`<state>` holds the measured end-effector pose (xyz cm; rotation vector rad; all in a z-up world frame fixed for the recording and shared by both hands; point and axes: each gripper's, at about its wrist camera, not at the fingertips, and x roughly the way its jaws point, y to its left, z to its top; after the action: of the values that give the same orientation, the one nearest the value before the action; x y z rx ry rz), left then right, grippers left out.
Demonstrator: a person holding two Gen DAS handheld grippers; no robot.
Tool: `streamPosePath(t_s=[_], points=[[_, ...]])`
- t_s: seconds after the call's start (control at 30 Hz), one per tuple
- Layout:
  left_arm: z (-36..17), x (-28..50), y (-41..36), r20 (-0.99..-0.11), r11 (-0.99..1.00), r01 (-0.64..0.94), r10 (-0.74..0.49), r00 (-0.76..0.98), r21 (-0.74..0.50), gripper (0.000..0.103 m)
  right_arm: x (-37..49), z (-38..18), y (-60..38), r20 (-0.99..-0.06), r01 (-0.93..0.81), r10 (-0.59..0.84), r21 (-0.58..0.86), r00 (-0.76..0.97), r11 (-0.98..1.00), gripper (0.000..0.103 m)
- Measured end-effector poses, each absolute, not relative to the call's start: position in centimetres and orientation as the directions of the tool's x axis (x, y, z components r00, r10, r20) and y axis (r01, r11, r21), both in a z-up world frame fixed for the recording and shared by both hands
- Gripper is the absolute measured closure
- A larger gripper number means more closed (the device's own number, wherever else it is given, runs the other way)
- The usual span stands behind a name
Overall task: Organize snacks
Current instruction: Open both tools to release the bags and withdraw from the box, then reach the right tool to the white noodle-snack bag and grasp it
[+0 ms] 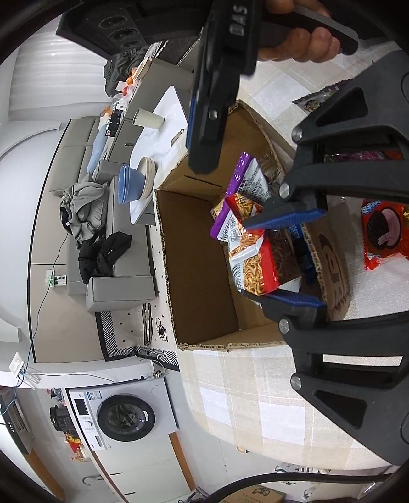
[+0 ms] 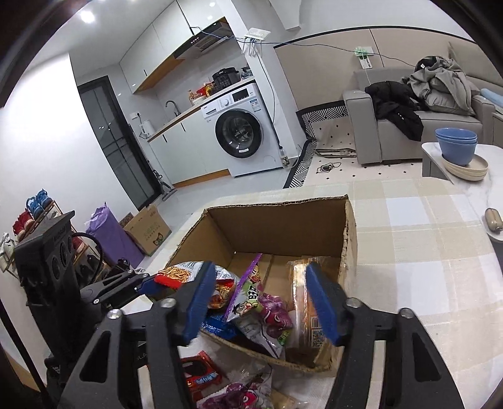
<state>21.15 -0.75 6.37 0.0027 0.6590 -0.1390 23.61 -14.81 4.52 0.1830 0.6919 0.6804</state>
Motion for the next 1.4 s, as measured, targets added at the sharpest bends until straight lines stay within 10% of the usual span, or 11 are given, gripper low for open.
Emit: streamPosePath(t_s=[0.17,0.37,1.4], points=[[6.9,20.3,-0.8,-0.611,0.994,0.107,-0.106,0.785,-0.035,0.024,22.3,5.0,-16.4,-0.524,-0.516,0.632,0.369,0.571,0.773,0.007],[7.4,18.0,-0.5,-0.615,0.992,0.100,-0.129,0.778,-0.082,0.002,20.3,5.0,-18.0,-0.544,-0.497,0.592,0.330,0.595,0.803,0.001],[6.6,9.1,1.4,-0.645,0.995,0.094,-0.097,0.758,-0.039,0.001,12.2,1.2,-20.0,-0.729,-0.498,0.470,0.203,0.497,0.843,0.000]])
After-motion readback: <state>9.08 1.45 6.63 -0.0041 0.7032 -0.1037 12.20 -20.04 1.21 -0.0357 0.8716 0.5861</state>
